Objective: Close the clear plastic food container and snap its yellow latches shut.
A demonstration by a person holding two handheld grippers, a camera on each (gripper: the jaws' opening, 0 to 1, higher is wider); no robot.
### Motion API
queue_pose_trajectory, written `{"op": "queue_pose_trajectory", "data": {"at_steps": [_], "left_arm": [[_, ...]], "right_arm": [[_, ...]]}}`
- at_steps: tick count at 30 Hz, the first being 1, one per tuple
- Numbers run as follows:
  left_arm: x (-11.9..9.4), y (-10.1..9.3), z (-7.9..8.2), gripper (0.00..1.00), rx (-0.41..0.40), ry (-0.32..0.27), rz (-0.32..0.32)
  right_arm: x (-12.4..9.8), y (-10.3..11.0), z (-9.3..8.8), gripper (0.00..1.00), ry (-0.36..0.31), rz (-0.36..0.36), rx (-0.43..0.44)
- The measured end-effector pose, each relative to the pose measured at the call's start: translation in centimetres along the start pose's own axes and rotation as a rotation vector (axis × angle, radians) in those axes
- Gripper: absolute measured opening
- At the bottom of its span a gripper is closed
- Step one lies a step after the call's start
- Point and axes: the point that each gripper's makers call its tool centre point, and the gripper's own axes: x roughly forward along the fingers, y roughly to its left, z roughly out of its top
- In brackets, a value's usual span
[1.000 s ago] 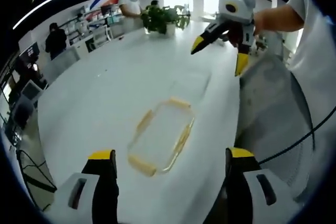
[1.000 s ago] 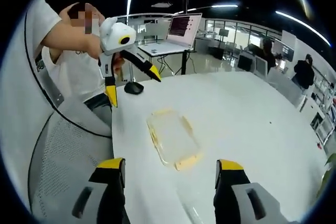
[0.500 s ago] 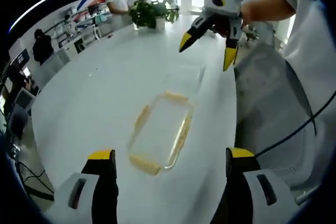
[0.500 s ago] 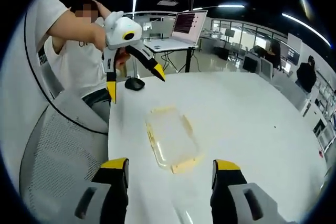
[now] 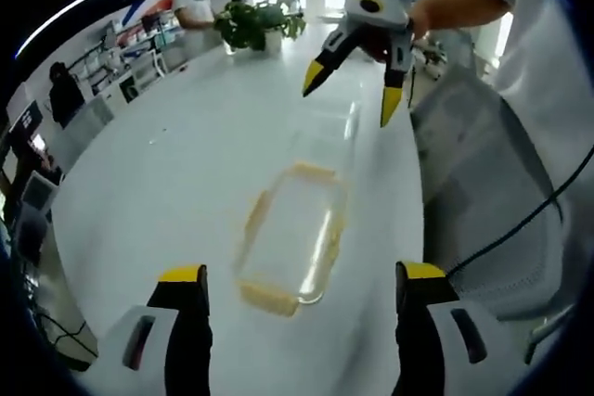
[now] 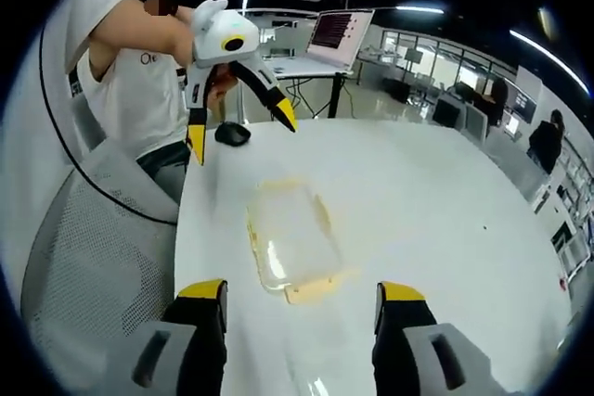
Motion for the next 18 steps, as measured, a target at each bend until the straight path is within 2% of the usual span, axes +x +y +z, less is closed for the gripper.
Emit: {"op": "queue_pose_trajectory", "data": {"at_steps": [8, 18], "left_arm": [[0.7, 0.7, -0.2, 0.81, 0.022, 0.011, -0.018], [1.6, 1.3, -1.6, 0.79, 0.080, 0.070, -0.050]], "right_arm": [[0.8, -0.3, -0.1, 0.61, 0.022, 0.011, -0.026], [1.8, -0.7, -0.7, 0.60, 0.054, 0.024, -0.049]]}}
